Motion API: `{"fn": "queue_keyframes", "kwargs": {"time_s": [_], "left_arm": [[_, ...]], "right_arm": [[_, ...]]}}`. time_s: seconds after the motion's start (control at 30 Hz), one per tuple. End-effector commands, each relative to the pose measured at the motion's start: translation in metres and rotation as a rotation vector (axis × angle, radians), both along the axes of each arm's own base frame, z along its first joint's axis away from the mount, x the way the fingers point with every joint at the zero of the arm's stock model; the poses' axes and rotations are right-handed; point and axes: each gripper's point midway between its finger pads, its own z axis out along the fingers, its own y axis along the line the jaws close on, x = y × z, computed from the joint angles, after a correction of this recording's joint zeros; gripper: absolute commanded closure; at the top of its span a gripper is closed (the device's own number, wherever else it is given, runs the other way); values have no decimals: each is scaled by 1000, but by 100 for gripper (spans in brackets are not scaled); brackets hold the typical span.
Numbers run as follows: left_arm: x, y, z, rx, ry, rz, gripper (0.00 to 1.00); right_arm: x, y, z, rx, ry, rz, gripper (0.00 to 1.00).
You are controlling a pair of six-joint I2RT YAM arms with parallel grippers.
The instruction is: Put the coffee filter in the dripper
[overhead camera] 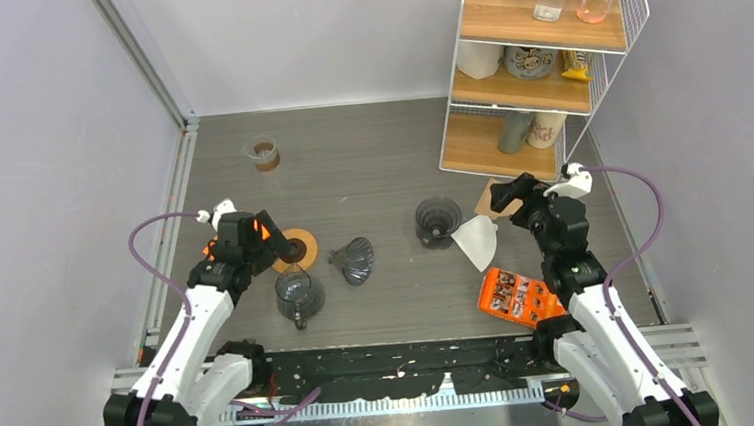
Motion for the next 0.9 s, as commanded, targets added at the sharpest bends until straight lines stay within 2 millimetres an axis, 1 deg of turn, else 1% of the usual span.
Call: {"fn": "queue_keyframes", "kwargs": {"time_s": [0.0, 0.1, 0.23, 0.47, 0.6, 0.77, 0.87], "left_arm": [[13, -1, -7, -40, -2, 25, 0], [18, 1, -18, -37, 19, 47, 1], [26, -2, -32, -53, 62, 65, 6], [23, 3, -54, -8, 184, 88, 12], [24, 5, -62, 4, 207, 101, 13], [31, -3, -68, -27, 213, 85, 16], [31, 1, -70, -9, 229, 99, 18]], "right_arm": [[6, 9, 7, 16, -22, 40, 5], [7, 7, 4, 19, -29, 27, 5], [5, 1, 2, 14, -35, -7, 4], [1, -9, 4, -14, -40, -50, 5], [1, -10, 1, -16, -29, -55, 5], [2, -10, -2, -17, -19, -54, 5], [3, -10, -2, -18, -17, -57, 5]]}}
